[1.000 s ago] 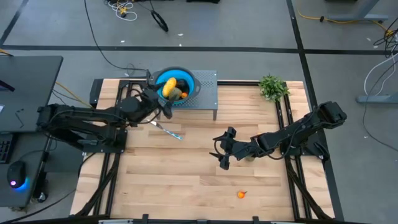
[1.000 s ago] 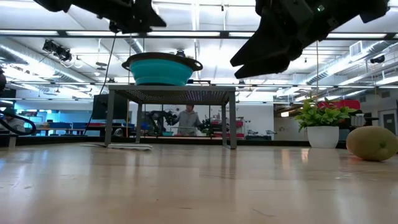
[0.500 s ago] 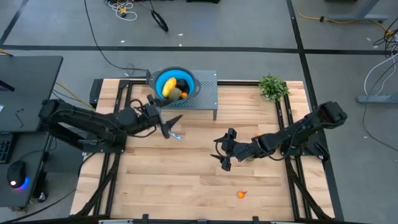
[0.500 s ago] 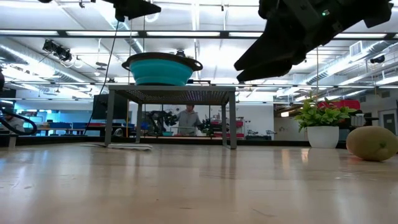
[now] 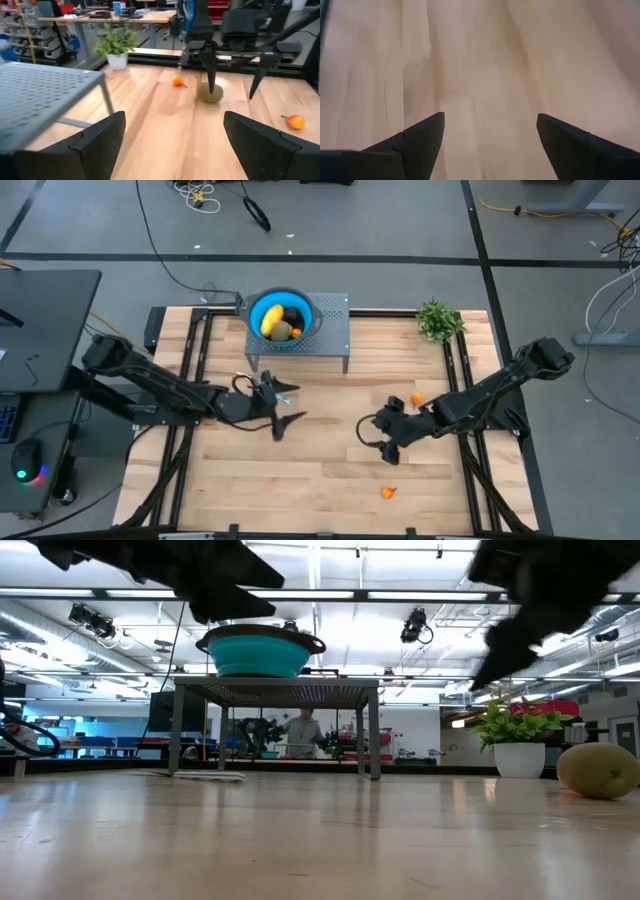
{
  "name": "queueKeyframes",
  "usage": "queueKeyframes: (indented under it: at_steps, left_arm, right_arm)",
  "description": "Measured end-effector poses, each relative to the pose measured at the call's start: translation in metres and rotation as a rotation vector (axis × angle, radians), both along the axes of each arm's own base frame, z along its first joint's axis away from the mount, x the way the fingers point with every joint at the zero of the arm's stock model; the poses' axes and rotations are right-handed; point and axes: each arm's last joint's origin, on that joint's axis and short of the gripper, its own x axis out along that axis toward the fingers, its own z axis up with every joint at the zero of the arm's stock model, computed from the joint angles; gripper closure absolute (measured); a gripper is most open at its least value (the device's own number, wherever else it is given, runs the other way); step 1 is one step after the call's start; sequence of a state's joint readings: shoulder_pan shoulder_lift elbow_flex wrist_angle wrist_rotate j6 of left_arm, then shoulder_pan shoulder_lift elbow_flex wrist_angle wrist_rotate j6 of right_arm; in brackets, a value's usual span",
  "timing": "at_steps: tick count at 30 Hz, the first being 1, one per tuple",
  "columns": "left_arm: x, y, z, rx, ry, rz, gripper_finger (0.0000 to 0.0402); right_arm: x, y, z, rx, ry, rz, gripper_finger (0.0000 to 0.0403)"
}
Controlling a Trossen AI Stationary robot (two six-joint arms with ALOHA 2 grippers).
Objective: Pick & Place Fruit
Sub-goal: Put the green kiwi into the blue strainer bowl
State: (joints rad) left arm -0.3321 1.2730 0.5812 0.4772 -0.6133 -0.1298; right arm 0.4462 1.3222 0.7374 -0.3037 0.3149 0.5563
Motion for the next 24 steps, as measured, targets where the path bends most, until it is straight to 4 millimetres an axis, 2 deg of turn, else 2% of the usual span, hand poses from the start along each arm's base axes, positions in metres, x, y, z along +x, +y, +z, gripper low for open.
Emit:
queueKeyframes:
  at_steps: [6, 13, 17, 24]
  left_arm:
    - [0.019, -0.013, -0.027, 0.007, 0.006, -0.027, 0.0056]
    - [0.032, -0.018, -0.057, 0.01, 0.042, -0.025, 0.0056]
    - [0.035, -0.019, -0.063, 0.012, 0.039, -0.035, 0.0056]
    - [0.035, -0.019, -0.063, 0.012, 0.037, -0.034, 0.0056]
  right_arm:
    - [-0.02, 0.007, -0.009, 0.037, 0.171, -0.038, 0.0075]
    - [-0.037, 0.004, -0.017, 0.07, 0.333, -0.202, 0.0075]
    - [-0.043, 0.001, -0.019, 0.083, 0.409, -0.271, 0.0075]
    - [-0.045, -0.005, -0.019, 0.068, 0.429, -0.324, 0.0075]
